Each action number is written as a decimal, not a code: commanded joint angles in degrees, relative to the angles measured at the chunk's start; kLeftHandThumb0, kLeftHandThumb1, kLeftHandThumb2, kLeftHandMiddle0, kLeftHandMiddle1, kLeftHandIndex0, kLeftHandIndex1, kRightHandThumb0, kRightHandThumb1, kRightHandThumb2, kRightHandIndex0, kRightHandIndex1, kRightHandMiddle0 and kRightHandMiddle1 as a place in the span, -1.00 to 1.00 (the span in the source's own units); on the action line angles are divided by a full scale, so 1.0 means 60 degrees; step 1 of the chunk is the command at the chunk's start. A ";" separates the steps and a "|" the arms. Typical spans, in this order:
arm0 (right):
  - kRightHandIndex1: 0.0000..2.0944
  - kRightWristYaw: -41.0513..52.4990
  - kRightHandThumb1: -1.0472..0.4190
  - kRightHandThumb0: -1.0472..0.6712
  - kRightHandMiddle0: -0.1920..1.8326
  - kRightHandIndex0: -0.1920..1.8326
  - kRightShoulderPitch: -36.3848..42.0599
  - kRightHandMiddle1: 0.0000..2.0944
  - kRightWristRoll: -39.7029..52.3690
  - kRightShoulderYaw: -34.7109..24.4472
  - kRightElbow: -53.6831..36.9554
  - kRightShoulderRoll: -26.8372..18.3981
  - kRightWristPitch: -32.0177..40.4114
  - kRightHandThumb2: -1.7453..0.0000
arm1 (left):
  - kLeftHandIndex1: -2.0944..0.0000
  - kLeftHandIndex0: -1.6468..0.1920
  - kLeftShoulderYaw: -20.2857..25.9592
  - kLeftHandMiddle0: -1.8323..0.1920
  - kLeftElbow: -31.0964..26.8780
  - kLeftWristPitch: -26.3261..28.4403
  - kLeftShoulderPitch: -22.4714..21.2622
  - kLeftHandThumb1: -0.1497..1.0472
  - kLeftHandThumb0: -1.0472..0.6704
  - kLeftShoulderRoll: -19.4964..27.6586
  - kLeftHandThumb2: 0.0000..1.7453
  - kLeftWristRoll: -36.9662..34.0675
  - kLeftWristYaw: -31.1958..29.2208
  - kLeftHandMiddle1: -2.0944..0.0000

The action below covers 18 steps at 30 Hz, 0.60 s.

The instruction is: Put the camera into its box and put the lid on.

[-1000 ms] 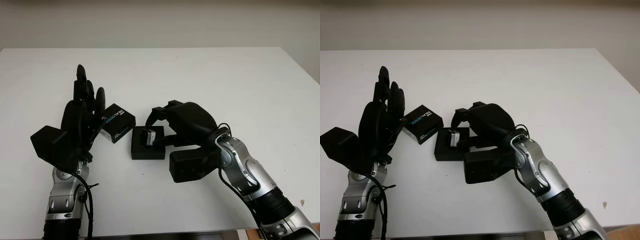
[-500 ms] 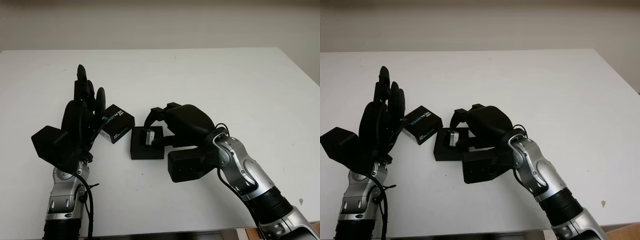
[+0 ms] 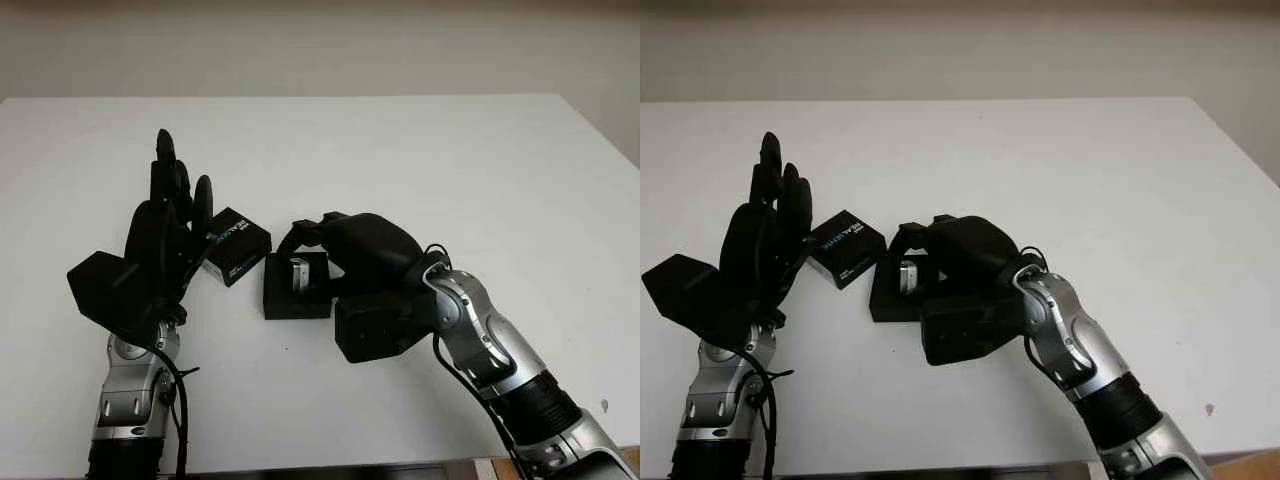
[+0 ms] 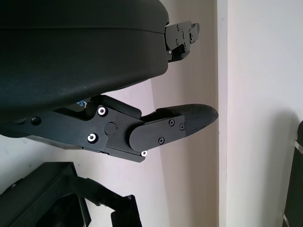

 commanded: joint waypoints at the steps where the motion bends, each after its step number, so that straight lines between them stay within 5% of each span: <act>1: -0.25 0.0131 -0.82 -0.38 -0.43 -0.62 0.0153 -0.10 0.0100 0.0057 -0.0204 0.0059 0.0067 0.94 | 0.99 1.00 -0.0009 0.99 -0.0013 -0.0099 -0.0088 1.00 -0.40 -0.0001 -0.30 -0.0015 -0.0018 0.95; 11: -0.08 0.0605 -0.81 -0.40 -0.45 -0.68 0.0091 0.02 0.0002 0.0129 -0.0411 -0.0175 0.0044 0.94 | 0.99 1.00 -0.0002 0.99 -0.0086 -0.0016 -0.0063 1.00 -0.39 -0.0054 -0.30 -0.0012 0.0086 0.95; 18: -0.15 0.0045 -0.82 -0.39 -0.51 -0.69 0.0025 -0.06 -0.0559 0.0104 -0.0229 -0.0218 0.0047 0.94 | 1.00 1.00 -0.0018 0.99 -0.0053 -0.0091 -0.0034 1.00 -0.39 -0.0012 -0.29 0.0072 0.0093 0.95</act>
